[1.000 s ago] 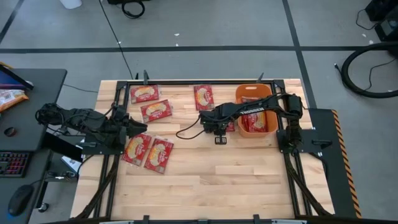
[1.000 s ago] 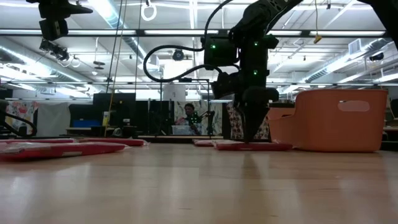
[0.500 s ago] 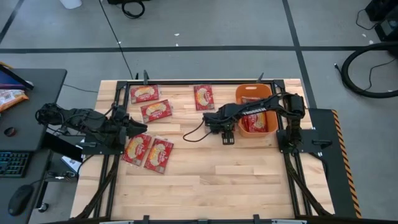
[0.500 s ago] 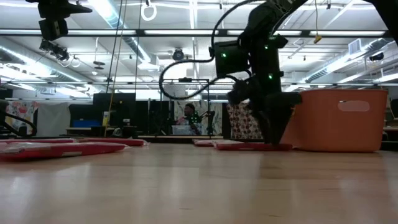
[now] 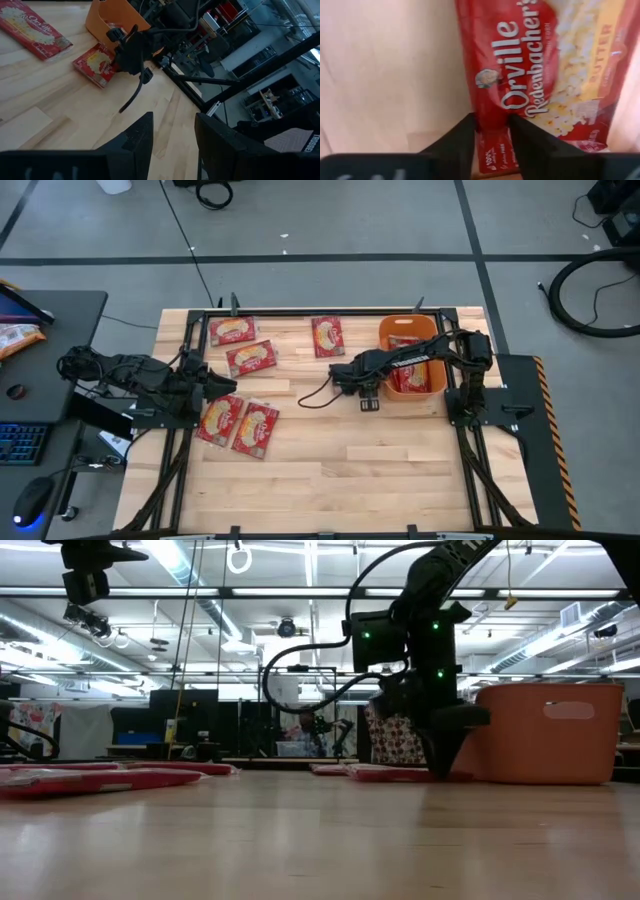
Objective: Sort popcorn bags into baskets
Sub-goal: Put the red popcorn bag into the orange bin
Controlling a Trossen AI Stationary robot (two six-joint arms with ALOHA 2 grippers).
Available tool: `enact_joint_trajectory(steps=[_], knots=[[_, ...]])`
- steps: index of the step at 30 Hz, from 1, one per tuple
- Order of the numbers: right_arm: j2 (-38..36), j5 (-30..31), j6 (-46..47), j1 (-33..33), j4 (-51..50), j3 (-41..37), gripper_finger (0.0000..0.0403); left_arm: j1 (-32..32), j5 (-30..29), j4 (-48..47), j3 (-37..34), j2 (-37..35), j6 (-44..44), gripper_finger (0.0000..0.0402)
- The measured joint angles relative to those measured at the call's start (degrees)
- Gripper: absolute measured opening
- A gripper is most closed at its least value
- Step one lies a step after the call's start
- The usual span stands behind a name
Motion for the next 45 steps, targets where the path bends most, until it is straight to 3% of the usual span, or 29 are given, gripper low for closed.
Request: enact_joint_trajectory(steps=[8, 21, 31, 39, 45], knots=[[0.0, -0.9, 1.0, 0.0, 0.4, 0.3, 0.0014, 0.0, 0.0, 0.0, 0.0, 0.0, 0.5, 0.0148], [-0.2, -1.2, 1.0, 0.0, -8.8, 12.3, 0.0012, 0.0, 0.0, -0.2, 0.0, 0.0, 0.7, 0.0148], [-0.4, 5.4, 5.8, -1.0, -22.7, 27.8, 0.0012, 0.0, 0.0, -0.2, 0.0, 0.0, 0.7, 0.0148], [-0.5, 6.8, 19.9, -2.8, -38.8, 36.2, 0.0012, 0.0, 0.0, -0.1, 0.0, 0.0, 3.0, 0.0149], [-2.9, 6.7, 32.0, -2.8, -39.8, 34.4, 0.0012, 0.0, 0.0, -0.1, 0.0, 0.0, 3.1, 0.0149]])
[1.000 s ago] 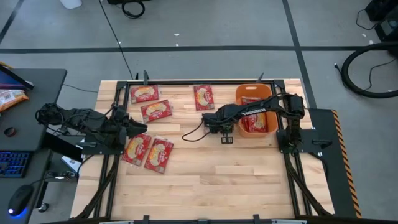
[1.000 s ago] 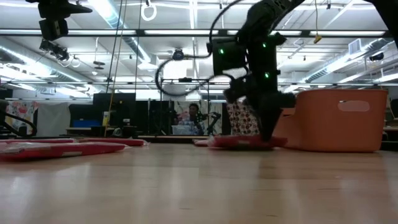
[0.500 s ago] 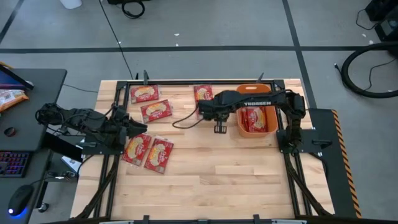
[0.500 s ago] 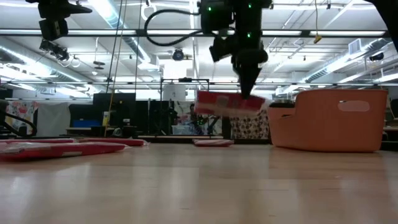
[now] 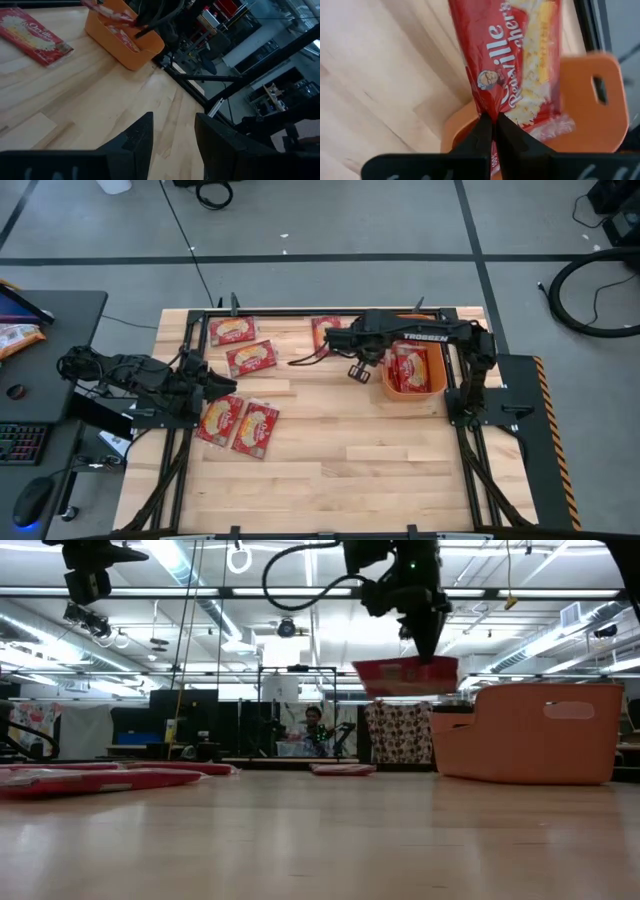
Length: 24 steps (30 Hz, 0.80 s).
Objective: Sort popcorn bags into baskets
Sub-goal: Put the red popcorn bag into the orange bin
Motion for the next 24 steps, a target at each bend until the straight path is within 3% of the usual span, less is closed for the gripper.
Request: enact_joint_trajectory(steps=[13, 24], knots=[[-13.2, -1.4, 17.0, -1.6, 1.0, -20.7, 0.0013, 0.0, 2.8, 0.0, 0.0, 0.0, 0.1, 0.0149], [-24.7, -16.5, 29.7, -10.0, 15.3, -43.0, 0.0021, 0.0, 2.8, 0.0, 0.0, 0.0, 0.1, 0.0149]])
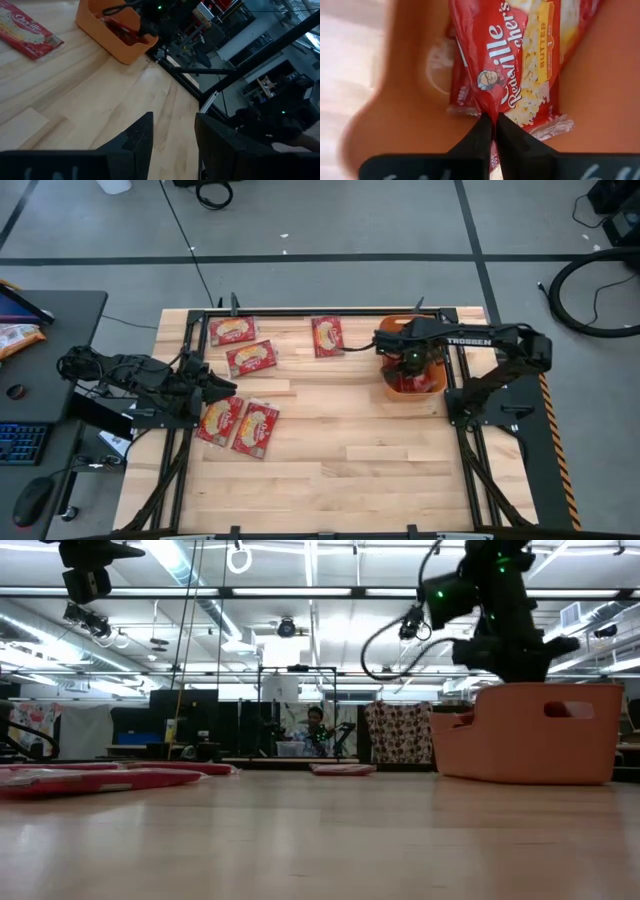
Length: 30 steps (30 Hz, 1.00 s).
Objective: Sort popcorn bags into baskets
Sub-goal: Put the red popcorn bag into the orange bin
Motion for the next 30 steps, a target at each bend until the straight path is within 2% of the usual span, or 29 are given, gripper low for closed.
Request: enact_joint_trajectory(steps=[4, 17, 21, 25, 30], knots=[[-0.8, -1.0, 5.9, -3.1, 1.3, -2.9, 0.0038, 0.0, 0.0, 0.0, 0.0, 0.0, 0.0, 0.0149], [-0.8, -3.6, 6.3, -11.2, 13.5, -3.4, 0.0153, 0.0, 0.7, 0.0, 0.0, 0.0, -1.0, 0.0149], [-0.8, -1.7, 0.6, -11.2, 13.6, -0.6, 0.0173, 0.0, 0.7, 0.0, 0.0, 0.0, -0.7, 0.0149], [-0.8, 2.5, -6.1, -9.0, 13.7, 3.4, 0.0176, 0.0, 0.6, -1.4, 0.0, 0.0, 1.6, 0.0149], [-0.8, 7.7, -20.2, -2.3, 21.5, 7.1, 0.0171, 0.0, 0.3, -2.6, 0.0, 0.0, 0.5, 0.0149]])
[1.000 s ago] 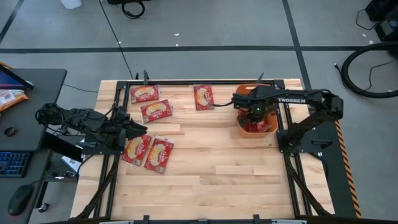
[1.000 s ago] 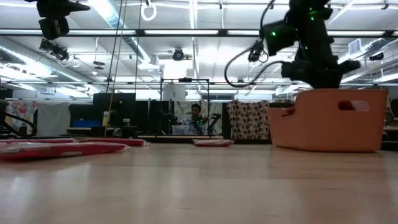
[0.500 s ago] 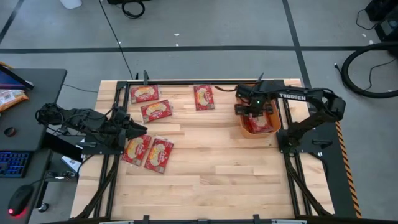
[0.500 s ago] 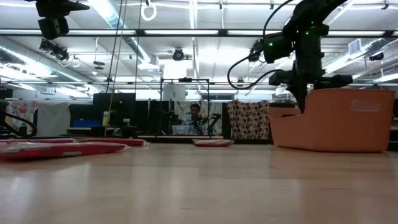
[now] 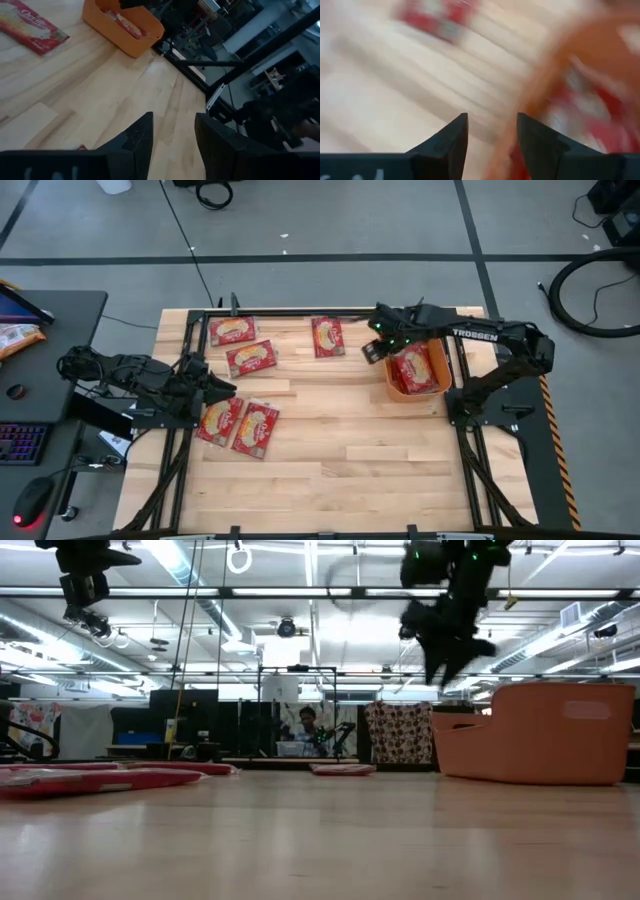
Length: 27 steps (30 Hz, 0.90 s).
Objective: Sort popcorn bags into baskets
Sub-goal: Put the red popcorn bag into the orange bin
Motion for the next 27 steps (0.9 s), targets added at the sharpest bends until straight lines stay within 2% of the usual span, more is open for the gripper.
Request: enact_joint_trajectory(steps=[5, 8, 13, 22, 27], knots=[[1.5, 6.1, -27.2, 7.8, 13.2, -0.5, 0.017, 0.0, -3.8, 0.1, 0.0, 0.0, -0.7, 0.0149], [5.0, 9.6, -37.3, 10.5, 17.4, -0.6, 0.017, 0.0, -4.8, 0.1, 0.0, 0.0, -0.7, 0.0149], [12.2, 9.7, -44.7, 11.1, 22.4, -0.6, 0.018, 0.0, -5.2, 0.0, 0.0, 0.0, -2.6, 0.0149], [21.8, 7.6, -52.4, 9.0, 21.2, 1.2, 0.0226, 0.0, -5.3, 0.0, 0.0, 0.0, -6.2, 0.0148], [26.7, 8.1, -59.2, 6.6, 21.7, 4.6, 0.0232, 0.0, -6.7, 0.0, 0.0, 0.0, -6.8, 0.0148]])
